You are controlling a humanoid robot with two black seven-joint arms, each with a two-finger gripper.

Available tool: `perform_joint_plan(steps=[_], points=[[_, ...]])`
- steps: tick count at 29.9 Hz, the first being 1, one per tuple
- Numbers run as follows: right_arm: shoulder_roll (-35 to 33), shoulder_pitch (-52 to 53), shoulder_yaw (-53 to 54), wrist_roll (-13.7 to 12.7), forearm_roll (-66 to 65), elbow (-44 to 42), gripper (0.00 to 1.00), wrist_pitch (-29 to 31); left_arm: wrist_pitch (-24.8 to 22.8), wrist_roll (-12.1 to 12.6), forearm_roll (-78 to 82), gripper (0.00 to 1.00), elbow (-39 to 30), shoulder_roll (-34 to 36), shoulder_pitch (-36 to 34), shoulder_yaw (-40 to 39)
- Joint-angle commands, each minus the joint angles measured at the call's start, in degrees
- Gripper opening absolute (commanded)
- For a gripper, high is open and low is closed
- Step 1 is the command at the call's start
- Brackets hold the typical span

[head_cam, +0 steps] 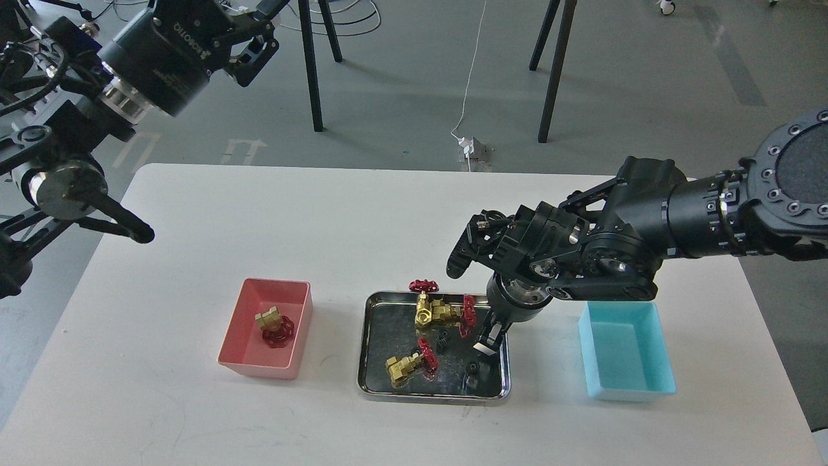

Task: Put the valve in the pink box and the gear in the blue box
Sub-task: 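Raise the left arm away and reach the right gripper to the tray, then grasp a small dark gear in the tray with the right gripper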

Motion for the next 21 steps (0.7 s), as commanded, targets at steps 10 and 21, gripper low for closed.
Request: perform_joint_plan(steps=[10,21], points=[[0.0,-3.7,0.4,0.2,2.7,0.0,0.63,0.0,0.1,0.0,0.0,0.77,0.1,-1.2,1.0,0.0],[0.0,-5.7,0.5,0.2,3.1,-1.7,0.62,0.0,0.0,0.0,0.0,0.78,0.1,-1.5,1.6,0.0]])
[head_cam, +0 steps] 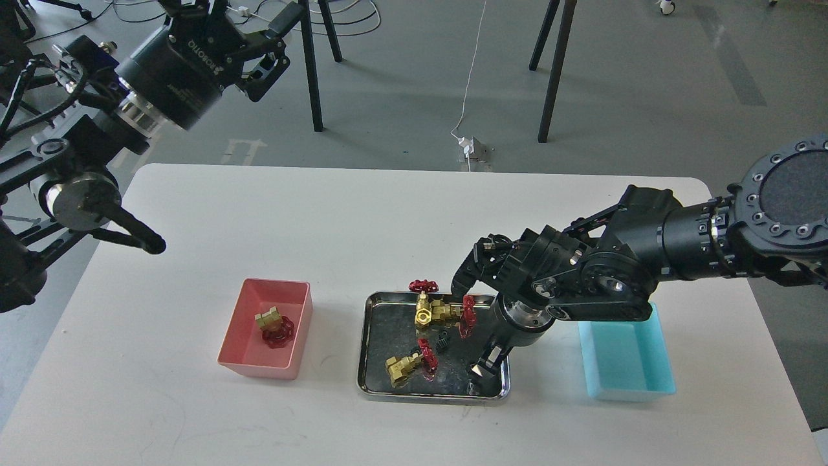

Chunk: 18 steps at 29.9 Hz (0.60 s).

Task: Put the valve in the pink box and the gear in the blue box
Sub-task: 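Grasp a small dark gear in the tray with the right gripper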

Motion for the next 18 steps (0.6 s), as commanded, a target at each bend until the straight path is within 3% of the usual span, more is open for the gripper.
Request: perform_joint_plan(steps=[1,18], points=[[0.0,-0.4,0.2,0.1,0.2,-0.1,0.62,-0.1,0.0,0.0,0.0,0.78,0.0,0.0,0.0,0.0],[0.0,-1.3,2.1,0.4,2.5,-0.1,0.62,-1.1,0.0,0.0,0.1,0.79,0.2,-1.3,0.6,0.0]])
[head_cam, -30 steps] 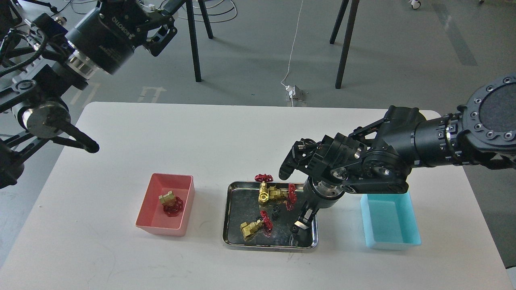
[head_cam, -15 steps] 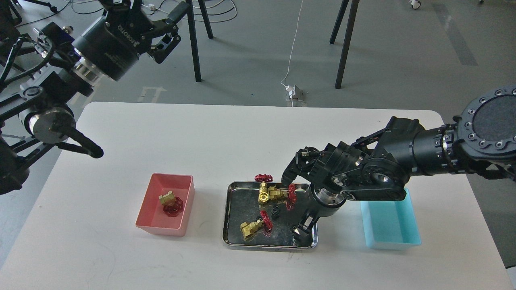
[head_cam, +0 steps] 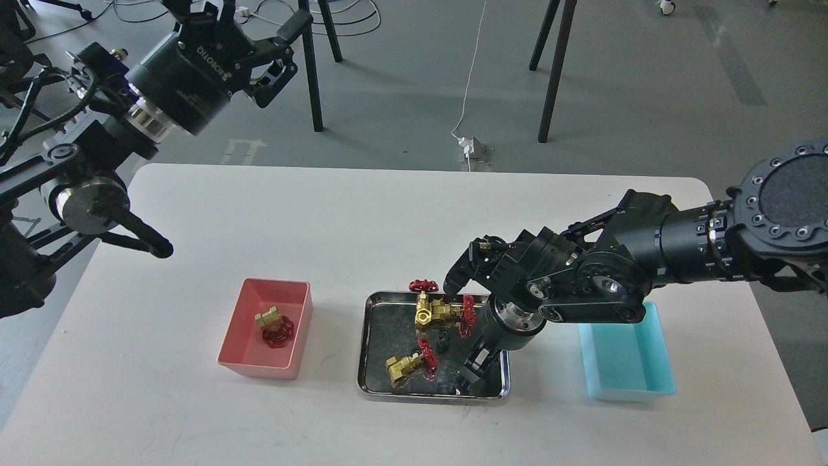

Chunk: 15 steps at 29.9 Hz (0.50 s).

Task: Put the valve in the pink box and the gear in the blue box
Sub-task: 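Grasp a small dark gear in the tray with the right gripper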

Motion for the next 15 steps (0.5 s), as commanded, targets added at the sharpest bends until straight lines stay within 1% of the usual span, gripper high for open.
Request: perform_joint_plan(steps=[1,6,15], points=[[0.0,-0.4,0.0,0.0,0.0,0.0,0.62,-0.4,0.0,0.0,0.1,0.79,0.1,-0.2,0.1,0.0],[0.0,-0.8,0.0,0.0,-0.1,0.0,0.61,-1.5,0.0,0.0,0.1,0.79,0.2,-0.9,0.2,0.0],[0.0,-2.8,-0.5,0.0,-0.3,0.0,0.61,-6.0,0.0,0.0,0.1,0.80,0.4,-1.4,1.1,0.0]])
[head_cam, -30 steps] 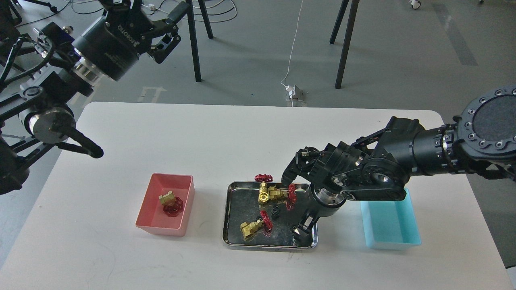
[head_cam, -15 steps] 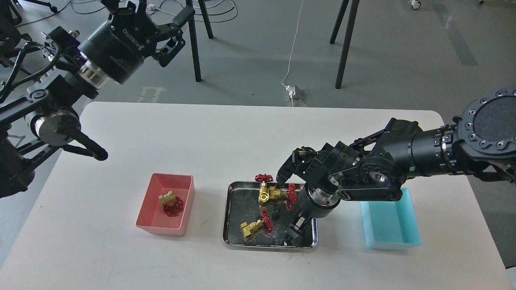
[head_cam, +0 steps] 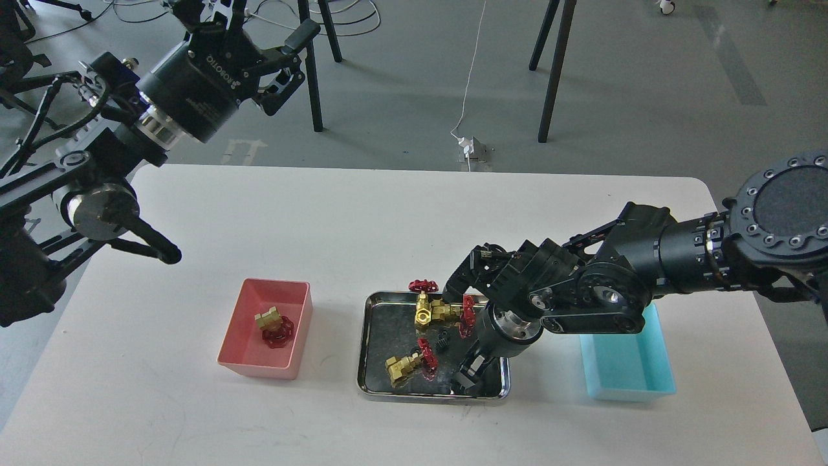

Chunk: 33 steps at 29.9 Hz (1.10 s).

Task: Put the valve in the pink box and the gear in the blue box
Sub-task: 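Grasp a small dark gear in the tray with the right gripper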

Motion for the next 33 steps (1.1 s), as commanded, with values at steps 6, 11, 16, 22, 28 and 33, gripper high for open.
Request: perform_joint_plan(steps=[6,11,16,22,28,33], points=[[0.0,-1.3,-0.3,0.0,-0.1,-0.5,0.59,-2.2,0.0,0.0,0.0,0.80,0.3,-0.1,0.5,0.0],[0.0,-1.4,-0.4,0.0,-0.2,-0.5,0.56,-2.1,0.0,0.0,0.0,0.80,0.4,-0.5,1.2,0.0],[0.0,-1.3,-0.4,0.1,-0.2,-0.4,0.51,-1.7,0.0,0.0,0.0,0.80,0.3,-0.6,1.3,-0.1],[0.0,-1.4,-0.5,0.1,-0.3,-0.5,0.46,-1.6,0.0,0.0,0.1,0.80,0.4,-0.6,1.4,-0.1],[0.0,-1.4,-1.0,0.1,-1.1,-0.5,0.42,-1.6,0.0,0.0,0.1,0.81,0.4,-0.6,1.5,-0.1],[0.0,-1.4,-1.0,0.1,-1.1,-0.7,0.41,-1.6,0.0,0.0,0.1,0.81,0.4,-0.6,1.6,-0.1]])
